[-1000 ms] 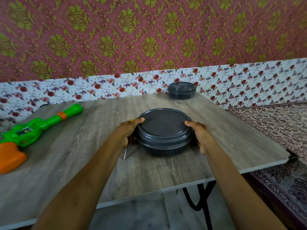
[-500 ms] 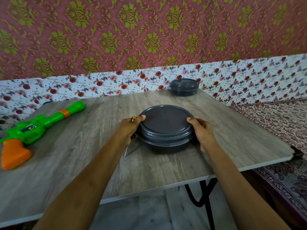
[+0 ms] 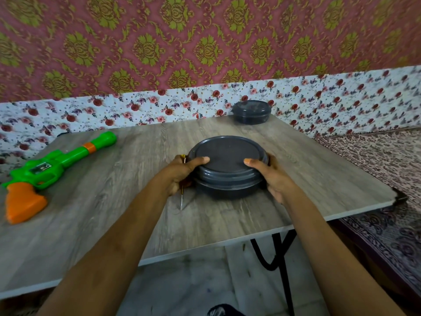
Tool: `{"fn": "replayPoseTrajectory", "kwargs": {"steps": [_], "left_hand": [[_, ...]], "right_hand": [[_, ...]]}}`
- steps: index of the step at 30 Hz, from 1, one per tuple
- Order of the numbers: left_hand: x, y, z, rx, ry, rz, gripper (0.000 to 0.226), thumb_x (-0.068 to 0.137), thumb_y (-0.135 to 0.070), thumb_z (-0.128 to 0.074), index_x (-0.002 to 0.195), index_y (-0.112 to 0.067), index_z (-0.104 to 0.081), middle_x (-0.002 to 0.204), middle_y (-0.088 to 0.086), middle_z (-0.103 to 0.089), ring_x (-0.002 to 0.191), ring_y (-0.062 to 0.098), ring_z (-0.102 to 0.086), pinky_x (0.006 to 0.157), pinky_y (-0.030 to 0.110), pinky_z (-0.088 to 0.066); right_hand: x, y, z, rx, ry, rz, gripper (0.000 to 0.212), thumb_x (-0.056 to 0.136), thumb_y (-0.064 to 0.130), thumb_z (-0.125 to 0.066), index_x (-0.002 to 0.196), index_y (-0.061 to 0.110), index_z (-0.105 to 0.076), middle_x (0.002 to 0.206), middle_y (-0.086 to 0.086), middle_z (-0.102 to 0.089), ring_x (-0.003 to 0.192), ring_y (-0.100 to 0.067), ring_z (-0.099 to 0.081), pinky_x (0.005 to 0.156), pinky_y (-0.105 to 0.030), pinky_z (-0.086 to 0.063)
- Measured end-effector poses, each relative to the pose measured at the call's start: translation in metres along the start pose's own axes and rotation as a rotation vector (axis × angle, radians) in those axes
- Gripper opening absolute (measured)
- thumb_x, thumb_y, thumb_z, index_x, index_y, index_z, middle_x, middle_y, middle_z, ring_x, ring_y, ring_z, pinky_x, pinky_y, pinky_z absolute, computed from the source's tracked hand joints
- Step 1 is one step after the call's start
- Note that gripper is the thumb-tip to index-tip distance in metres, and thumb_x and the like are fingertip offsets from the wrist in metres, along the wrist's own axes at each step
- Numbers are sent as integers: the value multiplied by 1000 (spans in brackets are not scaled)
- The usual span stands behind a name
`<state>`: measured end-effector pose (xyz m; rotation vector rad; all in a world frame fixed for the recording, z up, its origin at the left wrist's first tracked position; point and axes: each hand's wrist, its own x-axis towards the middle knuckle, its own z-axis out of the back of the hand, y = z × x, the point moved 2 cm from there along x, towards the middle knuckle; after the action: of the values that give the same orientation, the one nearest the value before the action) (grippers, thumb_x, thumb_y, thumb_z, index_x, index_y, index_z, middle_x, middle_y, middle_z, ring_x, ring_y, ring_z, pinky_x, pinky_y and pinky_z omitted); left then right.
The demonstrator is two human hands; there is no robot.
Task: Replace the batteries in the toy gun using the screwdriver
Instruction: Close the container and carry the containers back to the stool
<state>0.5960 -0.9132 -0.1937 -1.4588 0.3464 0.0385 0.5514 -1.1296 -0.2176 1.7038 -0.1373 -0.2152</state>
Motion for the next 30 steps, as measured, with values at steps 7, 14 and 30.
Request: {"fn": "replayPoseTrajectory", "kwargs": {"steps": [7,14,30], "left_hand": [[3,3,-2,-26,-86,-34,48,79,-31,-73,114,-13,-45,110,11,-61,99,24,-61,85,38,-54],[10,-4,2,-147,-76,-16,51,77,-24,-76,116,-14,-45,107,11,-61,90,24,-61,73,39,-56],[117,-47,90,-321,-195,124,32,75,-24,-77,100,-17,-59,103,13,-66,93,31,-63,71,44,-56]], "right_hand": [[4,-4,-2,48,-34,37,59,75,24,-73,124,21,-40,112,3,-57,107,-18,-55,87,-32,-45],[12,4,-5,68,18,44,69,75,18,-71,134,17,-35,123,-3,-55,110,-19,-55,92,-32,-45],[161,33,-107,86,19,9,40,84,21,-65,122,15,-54,118,-4,-63,106,-19,-60,88,-29,-49]]}}
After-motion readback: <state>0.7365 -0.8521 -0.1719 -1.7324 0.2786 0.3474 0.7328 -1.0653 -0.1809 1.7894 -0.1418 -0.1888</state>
